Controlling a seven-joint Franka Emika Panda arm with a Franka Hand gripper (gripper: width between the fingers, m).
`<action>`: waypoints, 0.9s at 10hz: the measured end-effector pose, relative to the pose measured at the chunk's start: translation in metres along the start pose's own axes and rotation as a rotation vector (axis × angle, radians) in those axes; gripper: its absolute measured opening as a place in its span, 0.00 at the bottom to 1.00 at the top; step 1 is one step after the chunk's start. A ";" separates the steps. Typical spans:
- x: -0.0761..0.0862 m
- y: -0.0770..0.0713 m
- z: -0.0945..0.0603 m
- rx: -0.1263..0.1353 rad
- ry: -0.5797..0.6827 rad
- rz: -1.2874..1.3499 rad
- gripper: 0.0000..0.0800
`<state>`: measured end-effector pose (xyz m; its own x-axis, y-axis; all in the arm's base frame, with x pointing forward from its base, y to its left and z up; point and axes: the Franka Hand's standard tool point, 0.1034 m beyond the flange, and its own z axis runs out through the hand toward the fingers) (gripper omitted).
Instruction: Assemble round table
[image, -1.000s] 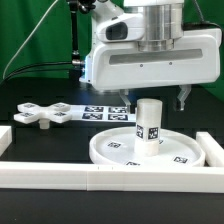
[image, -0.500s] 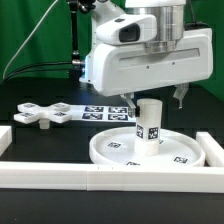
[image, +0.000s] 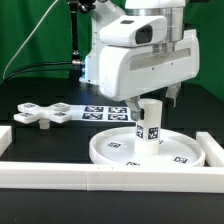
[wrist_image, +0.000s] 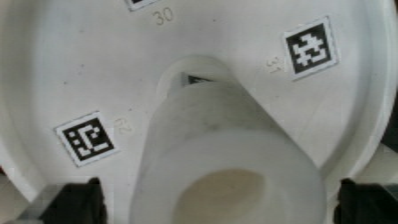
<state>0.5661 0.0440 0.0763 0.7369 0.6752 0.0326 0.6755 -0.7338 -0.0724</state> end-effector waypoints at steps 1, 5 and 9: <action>-0.001 0.001 0.000 -0.001 -0.002 -0.080 0.81; -0.006 0.005 0.001 -0.008 -0.016 -0.307 0.81; -0.007 0.006 0.002 -0.007 -0.018 -0.307 0.53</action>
Offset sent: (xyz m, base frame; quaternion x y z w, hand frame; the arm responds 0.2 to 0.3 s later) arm -0.0005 0.0018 -0.0022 0.0008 -0.0013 -0.1926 0.9813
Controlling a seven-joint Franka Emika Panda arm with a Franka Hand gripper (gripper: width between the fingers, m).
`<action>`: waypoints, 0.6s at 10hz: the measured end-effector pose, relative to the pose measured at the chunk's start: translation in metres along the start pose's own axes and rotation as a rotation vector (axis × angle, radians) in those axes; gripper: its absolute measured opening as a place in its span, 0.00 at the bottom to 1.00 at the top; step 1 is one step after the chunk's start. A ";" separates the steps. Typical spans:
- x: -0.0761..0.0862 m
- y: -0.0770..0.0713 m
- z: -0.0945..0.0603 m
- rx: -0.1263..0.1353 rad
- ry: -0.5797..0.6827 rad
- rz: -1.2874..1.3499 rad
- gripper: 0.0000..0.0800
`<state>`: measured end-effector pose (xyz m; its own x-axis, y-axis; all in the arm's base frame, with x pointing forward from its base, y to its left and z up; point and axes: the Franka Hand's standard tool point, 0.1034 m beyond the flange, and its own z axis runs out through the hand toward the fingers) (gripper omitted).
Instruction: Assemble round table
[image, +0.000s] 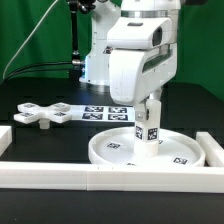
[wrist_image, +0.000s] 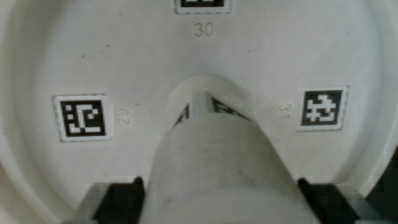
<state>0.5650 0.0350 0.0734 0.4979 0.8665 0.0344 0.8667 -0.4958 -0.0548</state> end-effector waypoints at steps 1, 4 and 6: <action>0.000 0.000 0.000 0.000 0.000 0.028 0.51; 0.000 0.000 0.000 0.000 0.005 0.168 0.51; 0.001 0.001 -0.001 0.003 0.009 0.363 0.51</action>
Offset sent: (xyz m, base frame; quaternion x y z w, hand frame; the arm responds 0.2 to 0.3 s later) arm -0.0099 0.0007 -0.0059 0.0211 0.0199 0.2314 0.9724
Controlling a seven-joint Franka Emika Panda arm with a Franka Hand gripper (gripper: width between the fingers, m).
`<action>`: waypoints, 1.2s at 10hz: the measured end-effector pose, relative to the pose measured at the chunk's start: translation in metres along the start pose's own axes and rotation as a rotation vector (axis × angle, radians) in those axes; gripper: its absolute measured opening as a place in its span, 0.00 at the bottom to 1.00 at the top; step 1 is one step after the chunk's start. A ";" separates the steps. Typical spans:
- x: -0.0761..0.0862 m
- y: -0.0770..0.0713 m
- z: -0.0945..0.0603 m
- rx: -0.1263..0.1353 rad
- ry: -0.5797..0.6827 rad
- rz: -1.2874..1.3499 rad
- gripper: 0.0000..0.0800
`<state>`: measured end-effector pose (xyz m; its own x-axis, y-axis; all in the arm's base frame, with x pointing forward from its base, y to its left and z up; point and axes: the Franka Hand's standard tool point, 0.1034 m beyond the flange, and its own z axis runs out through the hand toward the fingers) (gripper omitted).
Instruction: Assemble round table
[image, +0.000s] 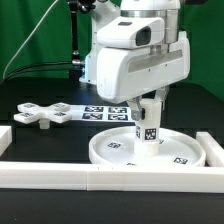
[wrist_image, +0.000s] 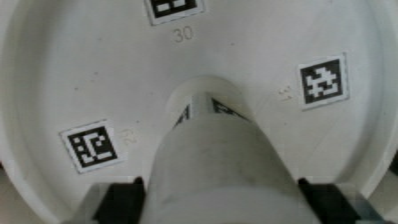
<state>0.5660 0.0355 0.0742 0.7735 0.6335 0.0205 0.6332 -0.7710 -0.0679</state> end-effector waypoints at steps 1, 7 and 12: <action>0.000 0.000 0.000 0.002 0.001 0.094 0.51; -0.001 -0.001 -0.001 0.020 0.003 0.651 0.51; -0.001 -0.002 0.000 0.022 -0.002 0.923 0.51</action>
Offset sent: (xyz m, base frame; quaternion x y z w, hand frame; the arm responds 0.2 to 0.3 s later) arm -0.0019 0.0100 -0.0032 0.0614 -0.0053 0.2878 0.9557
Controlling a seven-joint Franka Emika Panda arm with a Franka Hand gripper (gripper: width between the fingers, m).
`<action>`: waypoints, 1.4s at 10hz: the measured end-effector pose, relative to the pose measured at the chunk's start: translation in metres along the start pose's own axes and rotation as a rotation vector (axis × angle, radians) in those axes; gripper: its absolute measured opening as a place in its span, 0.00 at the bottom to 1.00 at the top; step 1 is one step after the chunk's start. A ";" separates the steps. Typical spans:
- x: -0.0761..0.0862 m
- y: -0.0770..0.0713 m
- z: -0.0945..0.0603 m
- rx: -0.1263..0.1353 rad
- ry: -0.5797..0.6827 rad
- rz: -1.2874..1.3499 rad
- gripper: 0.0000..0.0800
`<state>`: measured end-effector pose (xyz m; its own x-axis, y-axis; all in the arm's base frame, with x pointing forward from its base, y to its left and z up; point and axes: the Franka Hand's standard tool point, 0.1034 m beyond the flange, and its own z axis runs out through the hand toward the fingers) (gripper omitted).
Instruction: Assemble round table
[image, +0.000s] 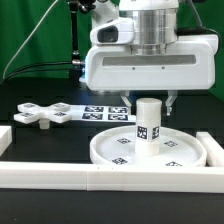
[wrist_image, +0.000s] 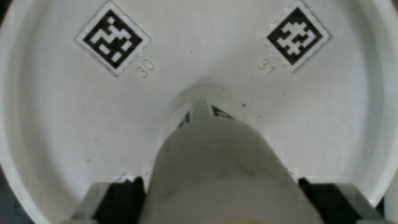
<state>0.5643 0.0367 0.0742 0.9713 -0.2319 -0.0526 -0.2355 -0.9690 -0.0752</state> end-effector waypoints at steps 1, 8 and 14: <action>-0.001 0.000 0.001 0.006 -0.001 0.100 0.51; -0.004 -0.008 0.002 -0.007 0.005 0.249 0.80; -0.037 -0.001 -0.007 0.004 0.017 0.161 0.81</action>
Offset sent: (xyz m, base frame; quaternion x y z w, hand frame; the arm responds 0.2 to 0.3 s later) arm 0.0000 0.0000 0.0000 0.0000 0.0000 0.1938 0.9810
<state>0.5286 0.0455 0.0836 0.9214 -0.3857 -0.0471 -0.3883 -0.9188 -0.0713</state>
